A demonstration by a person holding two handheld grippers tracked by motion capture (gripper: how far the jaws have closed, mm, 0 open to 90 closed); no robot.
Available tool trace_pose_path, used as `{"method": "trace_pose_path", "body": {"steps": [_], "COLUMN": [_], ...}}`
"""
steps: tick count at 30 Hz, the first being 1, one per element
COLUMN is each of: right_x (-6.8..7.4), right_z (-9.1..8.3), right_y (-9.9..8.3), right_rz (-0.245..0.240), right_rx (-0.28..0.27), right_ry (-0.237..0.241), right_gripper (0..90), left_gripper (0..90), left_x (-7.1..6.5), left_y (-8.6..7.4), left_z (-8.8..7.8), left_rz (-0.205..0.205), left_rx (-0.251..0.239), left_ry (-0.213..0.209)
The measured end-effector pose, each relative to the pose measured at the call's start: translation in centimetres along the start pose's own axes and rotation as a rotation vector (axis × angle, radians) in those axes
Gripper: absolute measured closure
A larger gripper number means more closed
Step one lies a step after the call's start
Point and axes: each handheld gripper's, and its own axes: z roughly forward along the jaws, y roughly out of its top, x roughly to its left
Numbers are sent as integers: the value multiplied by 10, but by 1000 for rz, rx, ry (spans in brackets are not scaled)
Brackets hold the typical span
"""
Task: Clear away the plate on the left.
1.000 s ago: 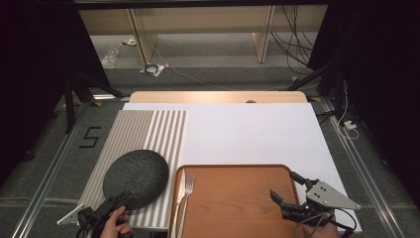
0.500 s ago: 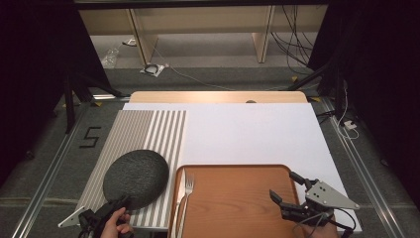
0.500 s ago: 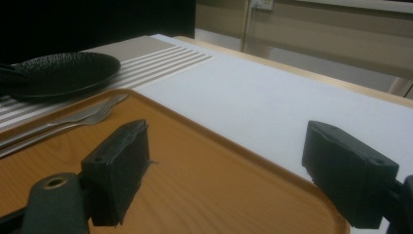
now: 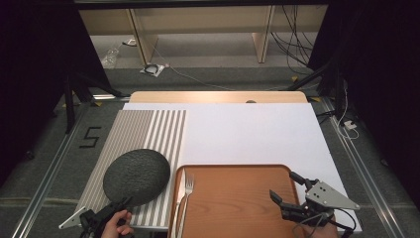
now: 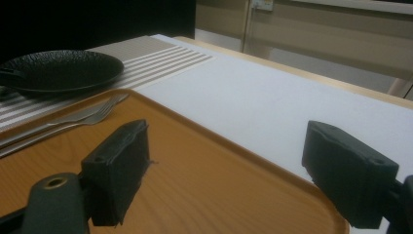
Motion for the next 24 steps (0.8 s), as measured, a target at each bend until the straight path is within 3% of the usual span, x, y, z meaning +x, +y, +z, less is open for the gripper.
{"method": "trace_pose_path", "body": {"steps": [9,15,24], "right_x": [0,0,0], "right_z": [0,0,1], "right_y": [0,0,0], "right_rz": [-1,0,-5], "right_rx": [1,2,10], "right_ry": [2,2,3], "right_gripper": [184,184,183], "left_gripper": [844,845,839], "left_x": [-3,-7,-13], "left_y": [0,-1,-9], "left_z": [0,1,4], "left_rz": [19,37,70], "left_rx": [19,51,123], "left_ry": [-8,-59,-91]}}
